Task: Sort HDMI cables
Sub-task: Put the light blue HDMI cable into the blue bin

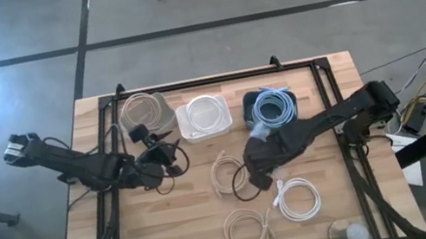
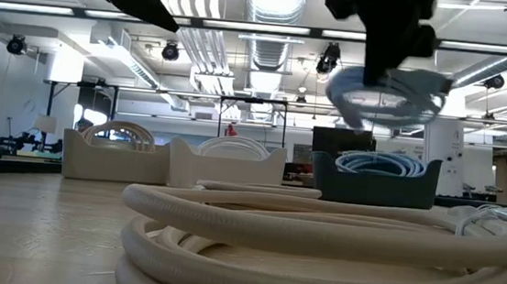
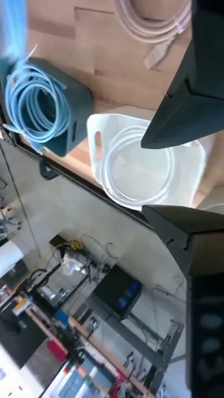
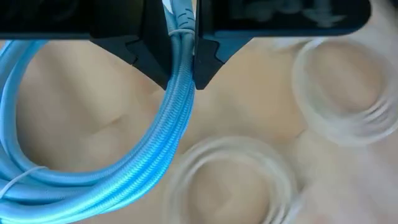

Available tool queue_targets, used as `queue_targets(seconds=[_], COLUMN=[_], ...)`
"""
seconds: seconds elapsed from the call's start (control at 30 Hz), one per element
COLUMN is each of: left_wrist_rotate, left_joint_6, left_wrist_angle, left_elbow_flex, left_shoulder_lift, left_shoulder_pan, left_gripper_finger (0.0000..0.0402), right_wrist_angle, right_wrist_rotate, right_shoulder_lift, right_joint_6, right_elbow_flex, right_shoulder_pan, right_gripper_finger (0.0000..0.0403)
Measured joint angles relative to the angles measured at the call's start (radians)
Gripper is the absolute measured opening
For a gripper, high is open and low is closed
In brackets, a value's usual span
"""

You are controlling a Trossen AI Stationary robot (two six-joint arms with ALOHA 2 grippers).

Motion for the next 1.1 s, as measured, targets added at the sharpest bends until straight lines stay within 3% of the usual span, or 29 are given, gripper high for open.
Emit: queue_targets(seconds=[0.13,0.23,0.63,0.93,1.1], left_wrist_rotate=[0.058,0.111,0.145,0.144,0.144], left_joint_6=[-0.058,-0.093,-0.104,-0.109,-0.120], left_wrist_angle=[-0.093,-0.136,-0.150,-0.150,-0.150], left_elbow_flex=[0.000,0.000,0.000,0.000,0.000], left_shoulder_lift=[-0.053,-0.082,-0.078,-0.075,-0.073], left_shoulder_pan=[0.000,0.000,0.000,0.000,0.000], left_gripper_finger=[0.0174,0.0174,0.0174,0.0174,0.0174], right_wrist_angle=[-0.113,-0.133,-0.120,0.175,0.219], right_wrist_rotate=[0.212,0.290,0.366,0.438,0.477], right_shoulder_lift=[-0.001,-0.004,0.002,0.004,0.004], right_joint_6=[-0.058,-0.101,-0.082,-0.115,-0.083], right_elbow_flex=[0.077,0.086,-0.041,-0.232,-0.301], right_shoulder_pan=[-0.030,-0.078,-0.299,-0.378,-0.384], right_gripper_finger=[0.0044,0.0048,0.0045,0.0048,0.0059])
